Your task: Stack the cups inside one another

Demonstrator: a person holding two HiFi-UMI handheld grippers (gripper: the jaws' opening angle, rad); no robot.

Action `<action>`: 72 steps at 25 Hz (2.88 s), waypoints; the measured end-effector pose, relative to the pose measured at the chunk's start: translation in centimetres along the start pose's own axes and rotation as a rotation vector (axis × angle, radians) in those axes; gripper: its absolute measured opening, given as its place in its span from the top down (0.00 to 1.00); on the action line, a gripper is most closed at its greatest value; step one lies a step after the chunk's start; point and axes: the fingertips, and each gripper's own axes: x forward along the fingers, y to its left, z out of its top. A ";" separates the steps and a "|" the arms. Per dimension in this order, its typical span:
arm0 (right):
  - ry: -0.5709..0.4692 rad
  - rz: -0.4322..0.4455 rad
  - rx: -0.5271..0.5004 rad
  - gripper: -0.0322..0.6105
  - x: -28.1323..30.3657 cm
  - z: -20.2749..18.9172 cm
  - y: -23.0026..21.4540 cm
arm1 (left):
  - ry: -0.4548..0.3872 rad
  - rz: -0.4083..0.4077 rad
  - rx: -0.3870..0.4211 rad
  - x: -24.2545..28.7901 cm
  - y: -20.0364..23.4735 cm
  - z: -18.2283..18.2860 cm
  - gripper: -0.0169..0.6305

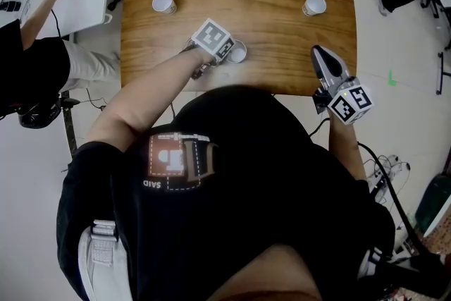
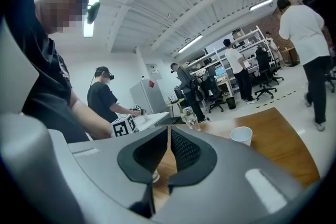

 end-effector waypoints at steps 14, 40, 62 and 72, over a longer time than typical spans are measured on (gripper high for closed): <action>0.014 0.104 -0.044 0.90 6.1 2.1 3.6 | -0.234 0.215 -0.302 -21.8 18.0 0.3 0.95; -0.018 0.091 -0.154 0.90 6.4 7.7 5.9 | -0.916 0.193 -0.253 -32.3 18.1 2.2 0.77; 0.034 0.173 -0.223 0.93 9.5 5.5 8.1 | -1.242 0.175 -0.236 -28.8 5.5 -5.1 0.97; 0.019 0.044 -0.188 0.93 5.3 5.5 6.2 | -0.728 0.225 -0.401 -24.0 21.0 -3.3 0.80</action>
